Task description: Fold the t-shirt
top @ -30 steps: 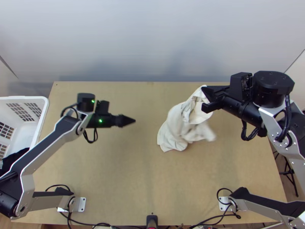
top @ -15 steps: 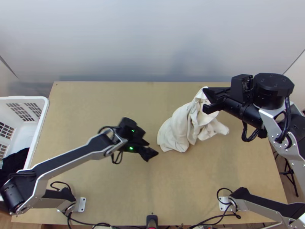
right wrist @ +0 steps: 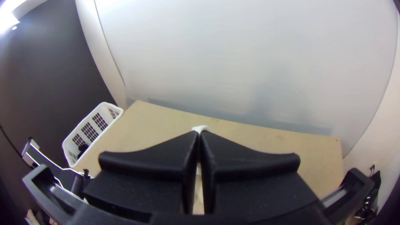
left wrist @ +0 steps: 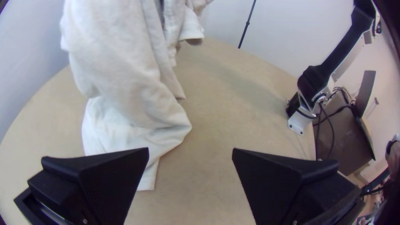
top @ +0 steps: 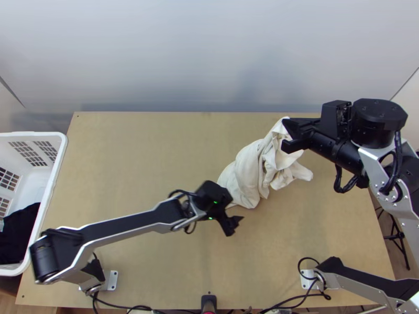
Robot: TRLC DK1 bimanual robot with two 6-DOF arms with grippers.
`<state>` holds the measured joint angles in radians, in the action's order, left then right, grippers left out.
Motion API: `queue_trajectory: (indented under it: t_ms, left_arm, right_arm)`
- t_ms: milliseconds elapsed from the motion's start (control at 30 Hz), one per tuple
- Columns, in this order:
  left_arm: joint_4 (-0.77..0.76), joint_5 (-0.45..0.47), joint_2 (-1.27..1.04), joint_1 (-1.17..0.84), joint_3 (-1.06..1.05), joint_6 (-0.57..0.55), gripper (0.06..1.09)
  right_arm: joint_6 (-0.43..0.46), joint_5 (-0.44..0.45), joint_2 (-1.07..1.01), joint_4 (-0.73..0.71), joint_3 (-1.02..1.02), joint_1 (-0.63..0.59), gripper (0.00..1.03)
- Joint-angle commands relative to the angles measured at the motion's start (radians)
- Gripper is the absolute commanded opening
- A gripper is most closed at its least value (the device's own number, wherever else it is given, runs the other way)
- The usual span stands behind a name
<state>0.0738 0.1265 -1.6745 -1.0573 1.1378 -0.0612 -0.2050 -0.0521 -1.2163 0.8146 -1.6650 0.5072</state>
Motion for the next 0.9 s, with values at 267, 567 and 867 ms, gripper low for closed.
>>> queue_trajectory:
  t_ms: [267,567,867]
  left_arm:
    - [-0.068,-0.146,-0.283,-0.107,0.18,0.021,1.02]
    - [-0.131,-0.321,-0.383,-0.076,0.238,0.038,1.02]
    - [0.018,-0.163,-0.344,-0.009,0.267,-0.081,0.1]
  right_arm:
    - [-0.001,0.001,-0.015,-0.002,-0.035,-0.012,0.04]
    - [-0.001,0.001,-0.015,-0.002,-0.045,-0.013,0.04]
    - [-0.001,0.001,-0.02,-0.002,-0.061,-0.013,0.04]
